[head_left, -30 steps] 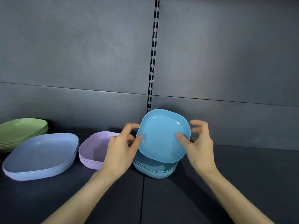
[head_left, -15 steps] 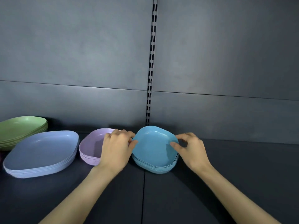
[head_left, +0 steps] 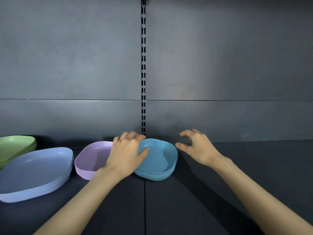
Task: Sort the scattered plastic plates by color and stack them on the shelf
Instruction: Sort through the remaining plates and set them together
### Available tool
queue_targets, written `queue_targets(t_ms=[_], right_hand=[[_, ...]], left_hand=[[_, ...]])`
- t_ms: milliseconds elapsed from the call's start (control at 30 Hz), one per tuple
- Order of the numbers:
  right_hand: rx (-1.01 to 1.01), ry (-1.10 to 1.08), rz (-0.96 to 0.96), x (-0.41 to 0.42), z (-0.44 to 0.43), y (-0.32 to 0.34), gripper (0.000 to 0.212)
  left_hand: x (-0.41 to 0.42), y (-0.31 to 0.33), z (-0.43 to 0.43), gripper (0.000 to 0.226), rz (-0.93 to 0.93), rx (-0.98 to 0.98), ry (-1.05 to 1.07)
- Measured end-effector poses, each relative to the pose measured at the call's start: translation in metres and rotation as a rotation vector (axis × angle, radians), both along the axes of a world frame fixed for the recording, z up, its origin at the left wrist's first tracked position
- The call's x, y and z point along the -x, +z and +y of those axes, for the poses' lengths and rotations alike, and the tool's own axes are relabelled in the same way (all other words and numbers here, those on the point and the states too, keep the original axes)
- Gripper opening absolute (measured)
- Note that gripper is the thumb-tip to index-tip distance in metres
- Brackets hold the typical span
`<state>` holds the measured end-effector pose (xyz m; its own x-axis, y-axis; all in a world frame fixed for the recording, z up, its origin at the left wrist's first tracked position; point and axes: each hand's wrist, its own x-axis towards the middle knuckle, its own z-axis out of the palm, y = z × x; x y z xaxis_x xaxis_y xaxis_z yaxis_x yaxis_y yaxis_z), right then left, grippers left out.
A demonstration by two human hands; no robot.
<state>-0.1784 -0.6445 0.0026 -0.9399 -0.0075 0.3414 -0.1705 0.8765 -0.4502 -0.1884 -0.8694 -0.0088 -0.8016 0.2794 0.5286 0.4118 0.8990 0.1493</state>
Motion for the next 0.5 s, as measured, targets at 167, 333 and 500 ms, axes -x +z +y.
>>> queue_targets(t_ms=[167, 333, 500], right_hand=[[-0.118, -0.106, 0.062, -0.023, 0.041, 0.044, 0.053], [-0.141, -0.245, 0.152, -0.061, 0.098, 0.072, 0.049], [-0.165, -0.375, 0.166, -0.108, 0.165, 0.081, 0.05]], left_hand=[[0.001, 0.041, 0.035, 0.059, 0.027, 0.08, -0.158], [-0.013, 0.076, 0.089, 0.063, 0.091, 0.072, -0.308], [-0.03, 0.09, 0.155, 0.063, 0.121, 0.088, -0.432]])
